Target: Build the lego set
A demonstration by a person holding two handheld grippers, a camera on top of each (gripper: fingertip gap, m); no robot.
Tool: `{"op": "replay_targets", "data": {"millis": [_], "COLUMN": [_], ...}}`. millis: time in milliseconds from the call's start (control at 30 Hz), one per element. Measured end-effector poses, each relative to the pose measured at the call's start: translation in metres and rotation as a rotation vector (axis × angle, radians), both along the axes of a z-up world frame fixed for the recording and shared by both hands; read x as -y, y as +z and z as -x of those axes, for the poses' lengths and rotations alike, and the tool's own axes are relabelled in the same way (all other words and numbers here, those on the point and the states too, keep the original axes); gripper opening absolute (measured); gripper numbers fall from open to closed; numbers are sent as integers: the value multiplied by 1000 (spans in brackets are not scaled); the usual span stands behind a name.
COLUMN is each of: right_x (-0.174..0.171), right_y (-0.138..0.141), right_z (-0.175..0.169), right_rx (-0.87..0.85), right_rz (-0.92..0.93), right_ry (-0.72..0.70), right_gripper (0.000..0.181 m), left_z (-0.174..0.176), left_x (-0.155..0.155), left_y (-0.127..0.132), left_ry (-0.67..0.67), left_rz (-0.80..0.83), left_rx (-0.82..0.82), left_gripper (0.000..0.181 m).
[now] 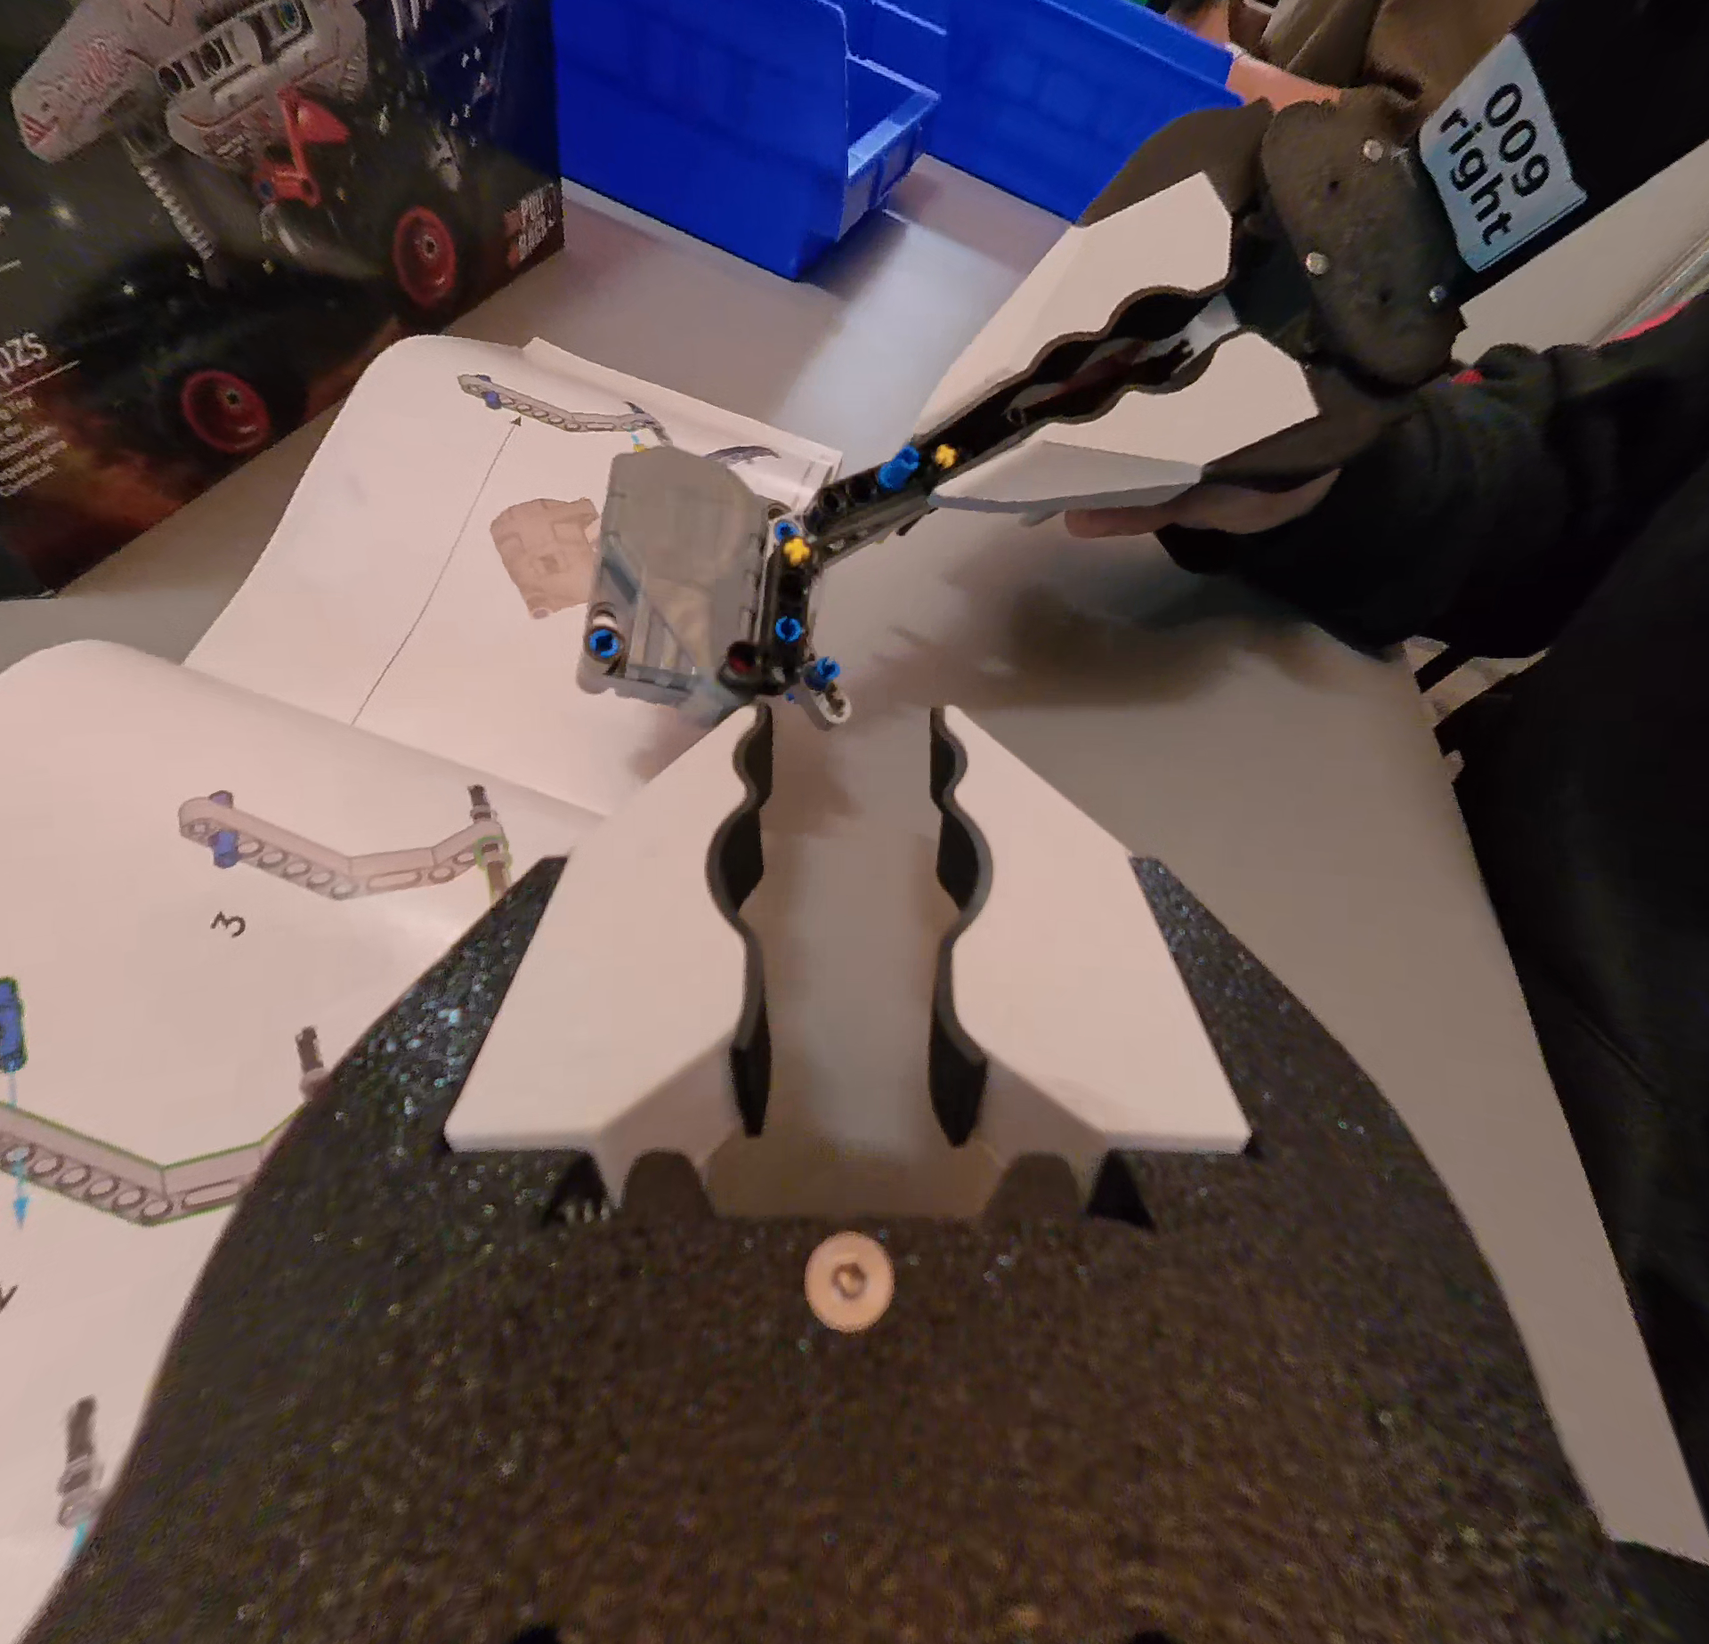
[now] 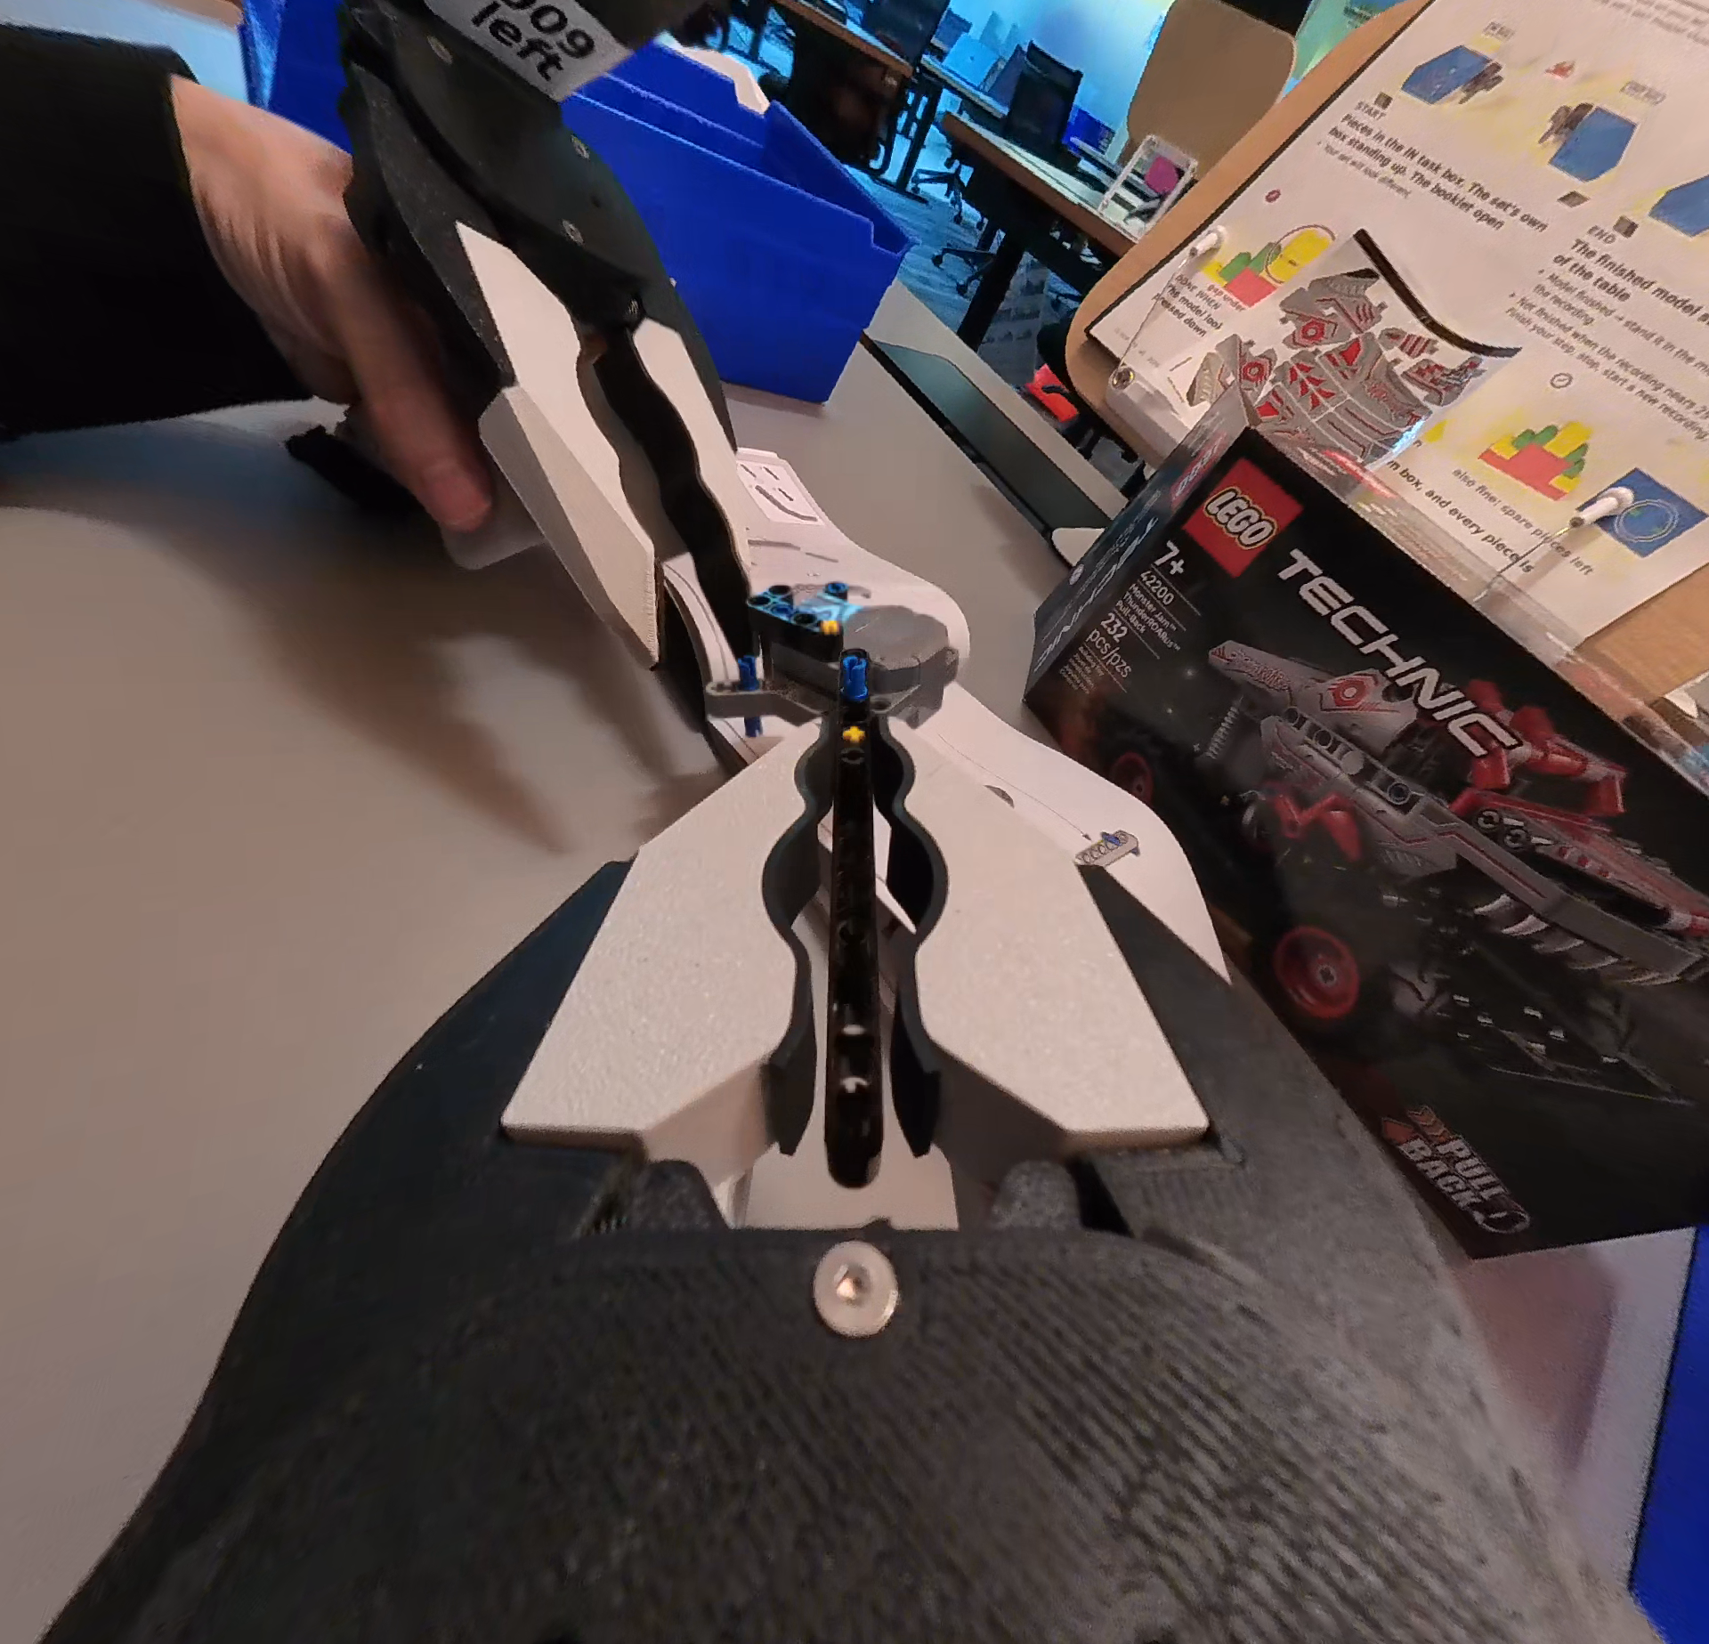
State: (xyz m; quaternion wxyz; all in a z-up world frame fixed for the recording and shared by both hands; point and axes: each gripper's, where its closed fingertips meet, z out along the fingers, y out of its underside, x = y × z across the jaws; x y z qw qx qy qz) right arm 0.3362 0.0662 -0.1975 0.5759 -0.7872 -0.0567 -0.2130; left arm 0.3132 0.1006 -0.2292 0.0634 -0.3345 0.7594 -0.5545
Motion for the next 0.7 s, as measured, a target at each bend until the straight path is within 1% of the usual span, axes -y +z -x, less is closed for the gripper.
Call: {"op": "replay_targets", "data": {"millis": [133,267,367,467,567,700], "right_x": [0,-2,-3,-4,-5,-9], "right_y": [1,-2,2,5,9,11], "right_z": [0,3,5,6,12,21], "right_rx": [22,26,33,27,54,120], "right_rz": [-5,4,-29,-53,-76,-71], "right_ry": [-3,8,11,20,49,79], "right_gripper": [4,4,5,5,5,5], "left_z": [-1,-7,-12,-13,-17,-20], "left_x": [-2,-15,-19,-16,-13,-5], "left_y": [2,6,13,18,18,10], "left_ry": [10,79,121,122,141,132], "left_rz": [-29,-72,-76,-80,-117,-181], "left_rx": [31,70,124,156,198,203], "left_gripper": [33,38,44,54,63,65]}}
